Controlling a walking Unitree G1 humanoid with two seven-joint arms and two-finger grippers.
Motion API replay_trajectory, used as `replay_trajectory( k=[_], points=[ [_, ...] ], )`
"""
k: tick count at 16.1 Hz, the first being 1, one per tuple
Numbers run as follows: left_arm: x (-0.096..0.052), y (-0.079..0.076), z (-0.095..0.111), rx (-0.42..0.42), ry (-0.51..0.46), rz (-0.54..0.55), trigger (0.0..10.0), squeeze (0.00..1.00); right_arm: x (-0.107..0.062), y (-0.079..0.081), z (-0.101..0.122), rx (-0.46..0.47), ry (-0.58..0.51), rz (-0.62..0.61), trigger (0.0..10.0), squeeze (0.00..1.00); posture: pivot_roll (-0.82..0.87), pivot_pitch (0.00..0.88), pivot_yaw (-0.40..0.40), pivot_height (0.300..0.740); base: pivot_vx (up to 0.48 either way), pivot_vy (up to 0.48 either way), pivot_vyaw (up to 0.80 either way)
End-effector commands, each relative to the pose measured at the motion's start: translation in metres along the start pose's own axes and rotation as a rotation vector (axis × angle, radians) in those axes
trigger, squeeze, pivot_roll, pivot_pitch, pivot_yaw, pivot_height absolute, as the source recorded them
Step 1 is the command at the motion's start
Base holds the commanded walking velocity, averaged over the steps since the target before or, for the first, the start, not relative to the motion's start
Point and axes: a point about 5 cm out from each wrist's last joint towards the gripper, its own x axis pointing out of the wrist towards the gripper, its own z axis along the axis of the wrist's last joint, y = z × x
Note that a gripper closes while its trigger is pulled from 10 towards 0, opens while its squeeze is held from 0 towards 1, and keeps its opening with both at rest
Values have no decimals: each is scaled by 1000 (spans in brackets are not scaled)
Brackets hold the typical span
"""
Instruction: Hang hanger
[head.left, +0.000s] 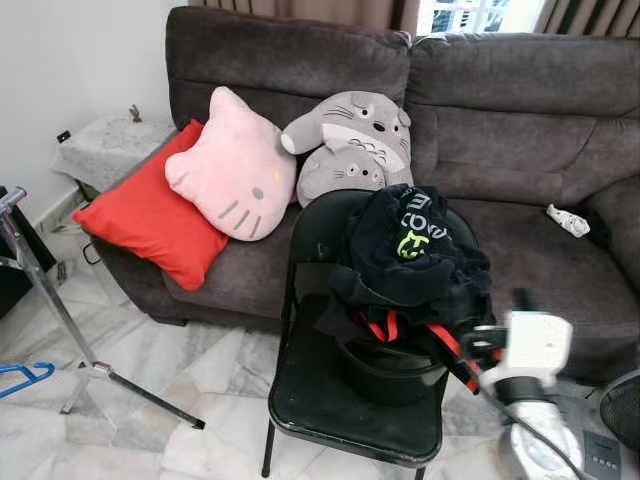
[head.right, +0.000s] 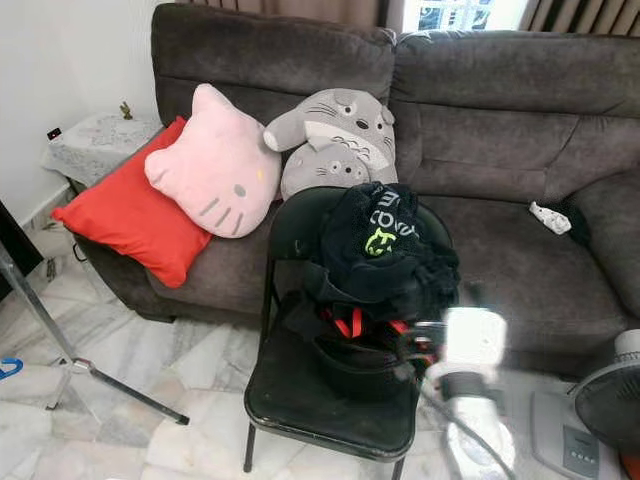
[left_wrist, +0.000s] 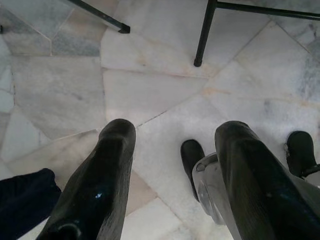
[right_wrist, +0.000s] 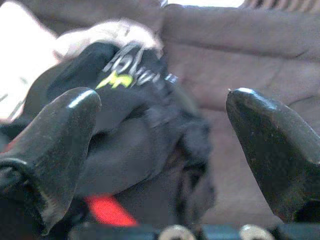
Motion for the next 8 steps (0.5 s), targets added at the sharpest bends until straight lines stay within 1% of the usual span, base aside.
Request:
replay_trajectory(
  k=[1, 4, 5, 8],
  points=[
    [-3, -1, -8, 10, 32, -7, 10000, 0, -2, 3, -1, 2, 35, 19, 10000, 0, -125, 62, -14, 740, 0, 0, 0],
    [-3, -1, -8, 14, 34, -9, 10000, 0, -2, 4, -8, 7, 91, -2, 10000, 0, -123, 64, -11, 740, 0, 0, 0],
    [-2, -1, -7, 15, 31, -10, 10000, 0, 1, 3, -9, 30, 104, -23, 10000, 0, -121, 64, -9, 740, 0, 0, 0],
    [-2, -1, -7, 15, 31, -11, 10000, 0, 8, -1, -14, 56, 147, -59, 10000, 0, -114, 62, -10, 740, 0, 0, 0]
  ],
)
